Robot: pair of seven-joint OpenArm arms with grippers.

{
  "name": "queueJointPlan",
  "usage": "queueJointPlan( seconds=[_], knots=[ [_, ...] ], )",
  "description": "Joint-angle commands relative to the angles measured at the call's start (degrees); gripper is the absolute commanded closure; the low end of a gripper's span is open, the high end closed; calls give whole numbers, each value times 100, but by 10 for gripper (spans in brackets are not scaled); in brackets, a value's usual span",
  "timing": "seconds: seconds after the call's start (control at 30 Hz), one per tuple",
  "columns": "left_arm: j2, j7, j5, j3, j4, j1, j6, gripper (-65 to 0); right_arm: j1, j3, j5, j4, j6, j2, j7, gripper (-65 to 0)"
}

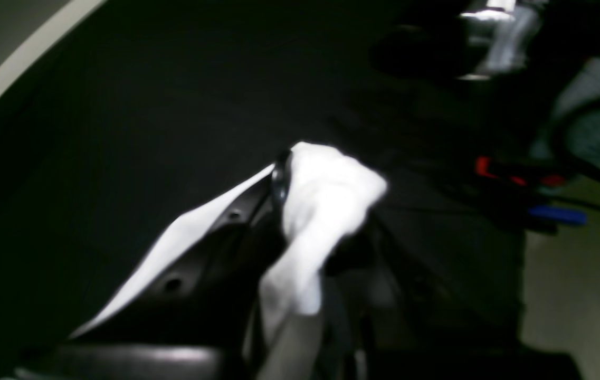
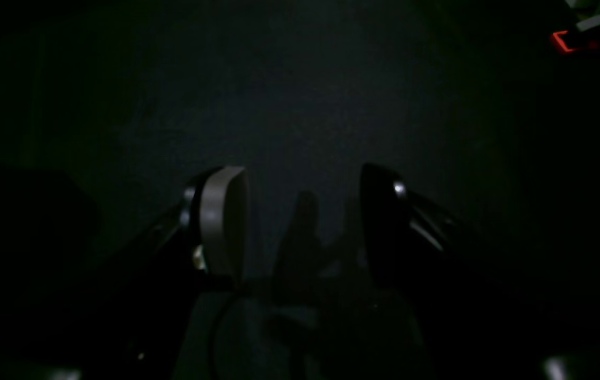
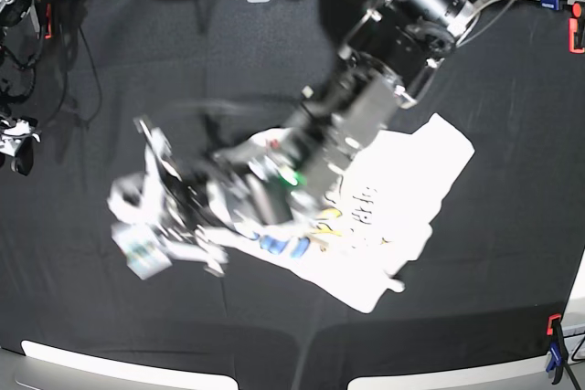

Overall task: Layout the t-shirt on the table in an organized manner, then fold the t-shirt properly
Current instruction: 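Swing the lifted shirt across and lay it down with the left gripper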

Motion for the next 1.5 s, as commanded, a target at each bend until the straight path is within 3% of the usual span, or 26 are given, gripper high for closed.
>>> queueJointPlan(
  seconds=[0.0, 0.23, 0.43, 0.77, 0.8, 0.93, 1.0, 1.17, 1.27, 1.4, 1.47],
  knots=[
    [138, -197, -92, 105, 94, -155, -15, 0, 66, 52, 107, 98, 24, 175, 136, -329],
    [138, -1062, -105, 490, 94, -160, -17, 0, 63, 52, 208, 98, 24, 236, 96, -329],
    [140, -1650, 299, 490, 94, -367, -17, 0, 66, 52, 208, 98, 24, 238, 76, -329],
    [138, -1648, 184, 490, 94, -592, -17, 0, 66, 52, 208, 98, 24, 249, 81, -329],
    [138, -1650, 66, 490, 94, -595, -15, -13, 66, 52, 208, 98, 24, 249, 81, -329],
    [138, -1650, -308, 490, 96, -599, -15, -279, 66, 52, 208, 98, 24, 249, 79, -329],
    [138, -1650, -363, 490, 96, -601, -15, -334, 66, 52, 208, 98, 24, 249, 72, -329],
    [138, -1650, -791, 490, 96, -603, -17, -340, 66, 52, 208, 98, 24, 249, 72, -329],
    [138, -1650, -748, 490, 96, -601, -20, -340, 66, 52, 208, 98, 24, 249, 66, -329],
    [138, -1637, -68, 490, 94, -599, -17, -340, 66, 52, 208, 98, 24, 249, 52, -329],
    [138, -1303, 487, 490, 94, -603, -11, -340, 66, 52, 210, 98, 24, 249, 9, -329]
  ],
)
